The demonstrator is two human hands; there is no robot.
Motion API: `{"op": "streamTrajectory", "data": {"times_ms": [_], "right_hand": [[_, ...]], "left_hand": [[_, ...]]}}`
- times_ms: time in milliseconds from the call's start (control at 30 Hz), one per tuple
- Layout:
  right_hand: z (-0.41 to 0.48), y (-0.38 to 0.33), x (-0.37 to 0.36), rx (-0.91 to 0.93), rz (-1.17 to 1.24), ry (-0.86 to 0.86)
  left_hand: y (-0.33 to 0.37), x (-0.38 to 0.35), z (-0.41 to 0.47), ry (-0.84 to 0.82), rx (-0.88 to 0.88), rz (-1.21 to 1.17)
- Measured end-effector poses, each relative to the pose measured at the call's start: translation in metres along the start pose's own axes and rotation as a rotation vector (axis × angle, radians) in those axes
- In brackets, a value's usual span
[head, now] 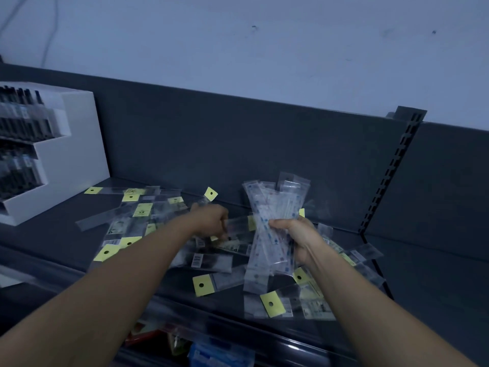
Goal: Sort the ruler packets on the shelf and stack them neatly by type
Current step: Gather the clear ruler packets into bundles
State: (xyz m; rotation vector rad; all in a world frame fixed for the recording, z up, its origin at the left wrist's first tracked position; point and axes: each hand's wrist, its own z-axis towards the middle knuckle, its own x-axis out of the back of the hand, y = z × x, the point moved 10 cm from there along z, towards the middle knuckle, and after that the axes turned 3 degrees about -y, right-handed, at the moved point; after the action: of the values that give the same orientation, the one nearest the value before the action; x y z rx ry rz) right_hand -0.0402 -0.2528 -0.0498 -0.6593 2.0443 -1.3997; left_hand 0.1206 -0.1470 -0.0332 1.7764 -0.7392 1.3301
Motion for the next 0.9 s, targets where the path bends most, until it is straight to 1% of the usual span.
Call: {"op": "streamTrajectory", "data": {"times_ms": [67,100,133,200,233,267,300,367,400,433,500,600,767,900], "right_hand": [[0.000,-0.002,0.005,0.014,0.019,0.016],[0.000,-0.004,0.007,0.020,0.025,0.022],[-0.001,-0.005,0.009,0.024,0.028,0.027],[-0.001,-0.005,0.010,0.029,0.029,0.032],[0.000,-0.005,0.010,0.031,0.031,0.032],[0.000,-0.005,0.009,0.032,0.033,0.026],[0.000,-0.005,0.007,0.032,0.032,0.018],[0.000,-0.002,0.001,0.029,0.024,-0.006],[0.000,-0.001,-0.004,0.025,0.022,-0.018],[-0.001,0.001,-0.008,0.023,0.017,-0.028],[-0.001,0.003,-0.017,0.019,0.007,-0.055],[0.002,0.007,-0.026,0.008,-0.005,-0.073],[0.008,0.014,-0.033,-0.002,-0.017,-0.079],[0.009,0.018,-0.034,-0.014,-0.026,-0.089]], "left_hand": [[0.015,-0.002,0.005,0.047,-0.071,-0.133],[0.022,-0.005,0.006,0.036,-0.104,-0.223],[0.027,-0.009,0.007,0.000,-0.126,-0.321],[0.033,-0.014,0.003,-0.133,-0.141,-0.482],[0.034,-0.015,-0.001,-0.211,-0.146,-0.465],[0.031,-0.016,-0.006,-0.283,-0.140,-0.361],[0.024,-0.017,-0.010,-0.350,-0.113,-0.205],[-0.001,-0.020,-0.019,-0.450,-0.011,0.163],[-0.014,-0.021,-0.024,-0.469,0.047,0.312],[-0.025,-0.022,-0.026,-0.468,0.092,0.396],[-0.033,-0.022,-0.030,-0.424,0.106,0.407],[-0.032,-0.015,-0.030,-0.317,0.060,0.293],[-0.035,-0.008,-0.025,-0.193,-0.006,0.116],[-0.037,-0.009,-0.026,-0.216,0.001,0.086]]}}
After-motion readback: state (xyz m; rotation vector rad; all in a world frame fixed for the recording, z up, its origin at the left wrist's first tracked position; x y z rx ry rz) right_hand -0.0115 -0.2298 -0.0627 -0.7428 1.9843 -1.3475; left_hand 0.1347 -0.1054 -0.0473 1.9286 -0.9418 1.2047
